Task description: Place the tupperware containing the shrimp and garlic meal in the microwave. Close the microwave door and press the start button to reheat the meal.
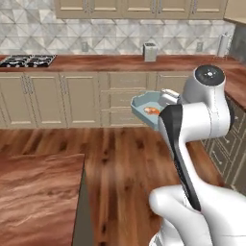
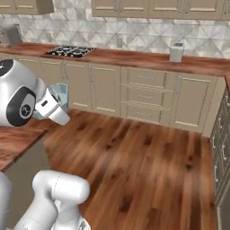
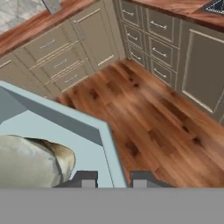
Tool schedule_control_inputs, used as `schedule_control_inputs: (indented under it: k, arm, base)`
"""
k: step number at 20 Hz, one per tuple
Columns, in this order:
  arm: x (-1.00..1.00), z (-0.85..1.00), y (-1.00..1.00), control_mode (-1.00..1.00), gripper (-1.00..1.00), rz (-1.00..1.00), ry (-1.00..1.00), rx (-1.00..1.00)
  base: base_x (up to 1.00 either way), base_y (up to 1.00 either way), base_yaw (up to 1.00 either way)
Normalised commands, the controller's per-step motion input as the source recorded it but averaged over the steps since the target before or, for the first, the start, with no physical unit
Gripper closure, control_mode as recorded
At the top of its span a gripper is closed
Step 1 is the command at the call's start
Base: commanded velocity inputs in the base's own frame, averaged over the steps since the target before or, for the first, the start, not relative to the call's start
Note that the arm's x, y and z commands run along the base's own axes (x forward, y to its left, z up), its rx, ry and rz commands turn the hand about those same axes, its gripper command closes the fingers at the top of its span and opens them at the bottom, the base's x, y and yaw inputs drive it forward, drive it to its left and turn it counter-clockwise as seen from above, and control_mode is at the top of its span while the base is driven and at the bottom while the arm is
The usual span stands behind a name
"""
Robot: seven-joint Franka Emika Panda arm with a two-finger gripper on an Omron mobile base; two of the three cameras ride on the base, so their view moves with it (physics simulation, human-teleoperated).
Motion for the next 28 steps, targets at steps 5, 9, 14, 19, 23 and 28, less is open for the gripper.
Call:
schedule_control_inputs:
  k: [5,9,14,19,23,28]
  arm:
    - [0.0,0.0,0.0,1.0,1.0,0.0,0.0,0.0]
    - [0.0,0.0,0.0,1.0,1.0,0.0,0.0,0.0]
    - [0.0,0.0,0.0,1.0,1.0,0.0,0.0,0.0]
    - [0.0,0.0,0.0,1.0,1.0,0.0,0.0,0.0]
    - [0.0,0.0,0.0,1.0,1.0,0.0,0.0,0.0]
    - [0.0,0.0,0.0,1.0,1.0,0.0,0.0,0.0]
  base:
    - [1.0,-0.58,0.43]
    - [1.0,-0.25,0.55]
    - [1.0,-0.08,0.61]
    - [1.0,-0.14,0.61]
    - [1.0,-0.13,0.61]
    - [1.0,-0.13,0.62]
